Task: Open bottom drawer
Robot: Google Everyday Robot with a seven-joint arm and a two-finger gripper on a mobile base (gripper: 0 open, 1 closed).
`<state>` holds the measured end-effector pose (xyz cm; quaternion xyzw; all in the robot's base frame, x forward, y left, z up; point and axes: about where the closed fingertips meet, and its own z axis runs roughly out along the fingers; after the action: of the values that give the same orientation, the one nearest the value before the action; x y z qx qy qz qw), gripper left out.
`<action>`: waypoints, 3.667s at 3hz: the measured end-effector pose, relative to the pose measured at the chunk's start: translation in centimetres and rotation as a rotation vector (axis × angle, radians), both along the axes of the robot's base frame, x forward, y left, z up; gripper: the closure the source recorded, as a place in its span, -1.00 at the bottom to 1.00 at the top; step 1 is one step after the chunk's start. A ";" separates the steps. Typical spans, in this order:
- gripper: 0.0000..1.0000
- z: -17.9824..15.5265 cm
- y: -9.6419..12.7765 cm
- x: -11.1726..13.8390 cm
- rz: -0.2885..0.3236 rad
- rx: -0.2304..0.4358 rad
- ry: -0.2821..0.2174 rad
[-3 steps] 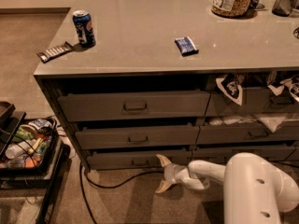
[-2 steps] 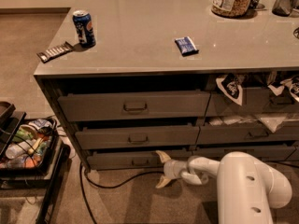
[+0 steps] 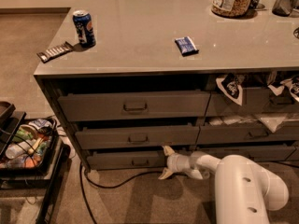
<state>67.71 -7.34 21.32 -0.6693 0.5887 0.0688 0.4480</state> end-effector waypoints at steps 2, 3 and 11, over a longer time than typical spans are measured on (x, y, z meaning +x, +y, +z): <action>-1.00 -4.4 -0.5 1.5 -0.067 0.013 0.070; -1.00 -4.4 -0.5 1.5 -0.066 0.013 0.070; 0.71 -4.0 0.2 6.1 -0.072 0.017 0.062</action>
Offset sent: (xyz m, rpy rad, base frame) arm 0.0326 -0.0119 -0.0404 0.0027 0.0643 -0.0765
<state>73.84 -7.15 17.30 -0.6414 0.6255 0.0781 0.4373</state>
